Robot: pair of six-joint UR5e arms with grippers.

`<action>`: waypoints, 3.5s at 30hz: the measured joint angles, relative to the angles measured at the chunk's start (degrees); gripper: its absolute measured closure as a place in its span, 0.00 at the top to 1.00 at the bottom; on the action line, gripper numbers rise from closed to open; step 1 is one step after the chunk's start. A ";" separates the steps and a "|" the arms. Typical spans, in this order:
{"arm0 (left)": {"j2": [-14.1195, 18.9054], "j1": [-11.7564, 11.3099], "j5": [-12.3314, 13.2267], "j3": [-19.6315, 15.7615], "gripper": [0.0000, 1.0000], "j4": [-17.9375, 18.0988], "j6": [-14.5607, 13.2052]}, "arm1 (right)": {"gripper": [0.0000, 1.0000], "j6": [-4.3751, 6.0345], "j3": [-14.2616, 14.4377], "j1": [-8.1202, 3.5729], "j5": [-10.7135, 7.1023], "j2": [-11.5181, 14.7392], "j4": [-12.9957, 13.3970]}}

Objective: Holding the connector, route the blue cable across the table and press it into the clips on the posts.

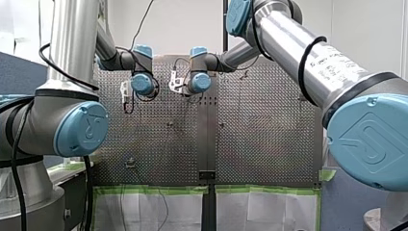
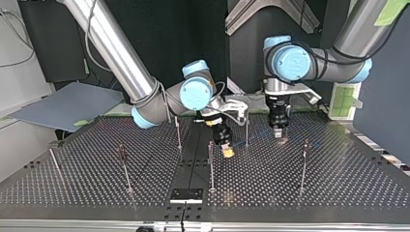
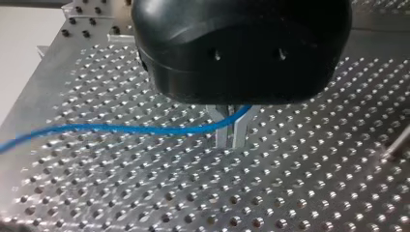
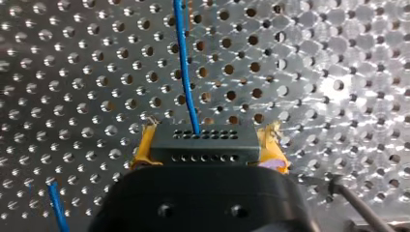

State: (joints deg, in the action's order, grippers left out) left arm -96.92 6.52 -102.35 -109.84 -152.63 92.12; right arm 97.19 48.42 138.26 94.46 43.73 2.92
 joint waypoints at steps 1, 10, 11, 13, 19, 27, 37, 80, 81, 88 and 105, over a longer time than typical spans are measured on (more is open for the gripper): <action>0.00 0.03 -0.01 -0.36 0.00 0.23 0.05 | 0.00 -0.01 0.05 0.00 0.00 0.00 -0.26; 0.02 0.19 -0.03 -2.20 0.00 1.13 0.23 | 0.00 -0.43 0.36 -0.04 0.04 0.01 -3.09; 0.01 0.22 -0.02 -2.27 0.07 1.19 0.30 | 0.00 -0.60 0.54 -0.02 0.05 0.03 -3.32; 0.02 0.22 -0.03 -2.35 0.09 1.34 0.46 | 0.00 -0.84 1.00 -0.06 0.12 0.07 -3.52; 0.03 0.06 -0.07 -2.36 0.39 1.94 0.66 | 0.00 -1.08 2.54 -0.04 0.12 0.06 -3.62; 0.02 0.19 -1.30 -2.38 0.00 2.13 0.73 | 0.00 -1.11 2.86 -0.05 0.12 0.05 -3.62; 0.03 0.47 -2.14 -2.50 0.00 1.17 1.18 | 0.00 -1.06 3.23 0.02 0.10 0.31 -3.76; -11.78 1.04 2.13 -11.08 0.00 16.64 2.30 | 0.00 -3.17 23.10 0.52 -0.64 5.08 6.45; -11.94 1.04 2.25 -11.08 0.00 16.85 2.45 | 0.00 -3.19 23.54 0.41 -0.64 4.69 6.51; -12.25 0.75 3.00 -11.08 0.00 18.16 2.97 | 0.00 -2.79 26.99 -0.59 -0.79 3.14 7.98; -16.63 -0.21 3.96 -9.45 0.00 20.04 4.18 | 0.00 -2.59 27.35 -3.60 -2.16 3.07 8.35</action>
State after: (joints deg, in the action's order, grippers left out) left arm -113.55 6.30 -98.39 -119.28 -132.59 96.30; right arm 94.60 75.76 134.66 92.30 46.80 11.27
